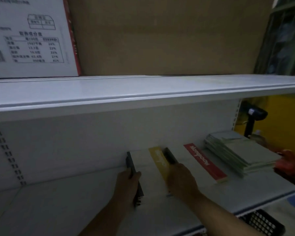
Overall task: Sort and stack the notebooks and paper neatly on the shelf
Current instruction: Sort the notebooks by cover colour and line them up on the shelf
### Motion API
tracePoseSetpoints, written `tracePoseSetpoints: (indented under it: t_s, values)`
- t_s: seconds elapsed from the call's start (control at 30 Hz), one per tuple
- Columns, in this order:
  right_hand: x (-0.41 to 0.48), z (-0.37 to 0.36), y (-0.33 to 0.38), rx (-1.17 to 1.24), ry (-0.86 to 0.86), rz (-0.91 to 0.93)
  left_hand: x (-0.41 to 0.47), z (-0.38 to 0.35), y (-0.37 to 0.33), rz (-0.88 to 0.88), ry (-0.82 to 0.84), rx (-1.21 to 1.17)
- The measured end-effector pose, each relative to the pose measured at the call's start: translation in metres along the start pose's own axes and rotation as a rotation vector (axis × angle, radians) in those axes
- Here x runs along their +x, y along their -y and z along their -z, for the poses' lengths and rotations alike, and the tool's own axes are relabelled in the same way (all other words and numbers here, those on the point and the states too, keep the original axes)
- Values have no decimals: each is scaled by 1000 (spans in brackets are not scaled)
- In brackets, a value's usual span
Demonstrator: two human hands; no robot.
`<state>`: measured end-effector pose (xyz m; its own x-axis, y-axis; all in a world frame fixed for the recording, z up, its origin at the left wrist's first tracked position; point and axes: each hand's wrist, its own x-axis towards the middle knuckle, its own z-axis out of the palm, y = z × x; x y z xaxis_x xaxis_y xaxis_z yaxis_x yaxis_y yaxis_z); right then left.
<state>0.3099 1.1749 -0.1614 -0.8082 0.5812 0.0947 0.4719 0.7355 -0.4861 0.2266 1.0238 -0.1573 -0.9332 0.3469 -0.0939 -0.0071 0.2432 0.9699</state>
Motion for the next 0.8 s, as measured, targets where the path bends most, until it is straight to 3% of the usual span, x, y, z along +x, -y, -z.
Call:
tracePoseSetpoints:
  t_s: [0.17, 0.23, 0.5, 0.73, 0.8]
  values:
    - [-2, -25, -8, -47, -26, 115, -8, -9, 27, -49, -199, 95]
    - [2, -29, -12, -57, -22, 132, -9, -11, 26, -31, -202, 68]
    - [1, -29, -12, -71, -1, 137, -16, -6, 23, -63, -144, 260]
    - [-2, -5, 1, -269, 89, 154, -46, 50, -8, 52, 135, 365]
    - [-5, 12, 19, -369, 146, 134, -72, 88, -17, 33, 161, 575]
